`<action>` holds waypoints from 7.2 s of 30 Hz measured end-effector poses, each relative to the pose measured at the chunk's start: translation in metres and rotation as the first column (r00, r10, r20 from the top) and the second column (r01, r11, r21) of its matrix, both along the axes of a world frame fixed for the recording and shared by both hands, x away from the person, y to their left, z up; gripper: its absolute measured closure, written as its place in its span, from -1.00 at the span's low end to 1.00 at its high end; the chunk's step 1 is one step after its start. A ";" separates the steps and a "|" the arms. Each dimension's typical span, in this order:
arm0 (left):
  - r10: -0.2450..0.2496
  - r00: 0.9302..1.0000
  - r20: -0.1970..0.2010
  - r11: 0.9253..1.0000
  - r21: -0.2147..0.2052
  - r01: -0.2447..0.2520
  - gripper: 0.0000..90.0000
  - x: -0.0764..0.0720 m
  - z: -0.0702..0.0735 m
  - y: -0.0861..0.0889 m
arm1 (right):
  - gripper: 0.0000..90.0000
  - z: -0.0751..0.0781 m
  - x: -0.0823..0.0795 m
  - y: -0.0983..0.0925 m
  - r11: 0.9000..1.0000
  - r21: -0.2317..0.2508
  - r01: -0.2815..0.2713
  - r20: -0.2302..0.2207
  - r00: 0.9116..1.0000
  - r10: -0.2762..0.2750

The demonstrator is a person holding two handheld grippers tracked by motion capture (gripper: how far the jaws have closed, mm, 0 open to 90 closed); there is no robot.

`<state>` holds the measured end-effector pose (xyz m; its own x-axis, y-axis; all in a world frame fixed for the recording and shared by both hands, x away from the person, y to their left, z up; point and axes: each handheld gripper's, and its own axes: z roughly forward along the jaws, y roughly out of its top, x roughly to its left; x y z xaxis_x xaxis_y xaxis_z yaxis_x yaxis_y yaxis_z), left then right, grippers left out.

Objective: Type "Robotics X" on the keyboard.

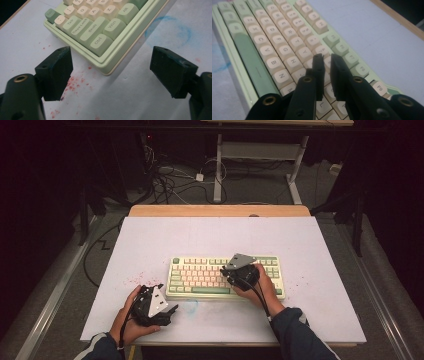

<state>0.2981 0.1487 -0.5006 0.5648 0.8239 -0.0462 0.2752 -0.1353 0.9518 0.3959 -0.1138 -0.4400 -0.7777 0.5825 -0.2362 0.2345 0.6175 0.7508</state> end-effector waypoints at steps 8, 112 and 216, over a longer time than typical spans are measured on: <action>-0.001 1.000 0.004 1.000 0.012 0.001 -0.62 -0.001 0.000 0.000 | 0.30 0.012 -0.011 -0.013 0.998 0.063 0.000 0.065 0.998 -0.004; -0.106 0.992 -0.063 0.993 -0.058 0.102 0.39 0.057 0.035 -0.066 | -0.56 -0.028 -0.089 -0.105 0.988 0.082 0.127 0.195 0.971 -0.141; -0.069 0.991 -0.111 0.997 -0.054 0.064 0.94 0.064 0.035 -0.052 | -0.55 -0.035 -0.090 -0.094 0.995 0.014 0.103 0.159 0.982 -0.104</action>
<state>0.3619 0.0967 -0.4652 0.6071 0.7798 -0.1527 0.3730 -0.1100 0.9213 0.3064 -0.2079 -0.4746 -0.6660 0.6594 -0.3487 0.1738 0.5918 0.7871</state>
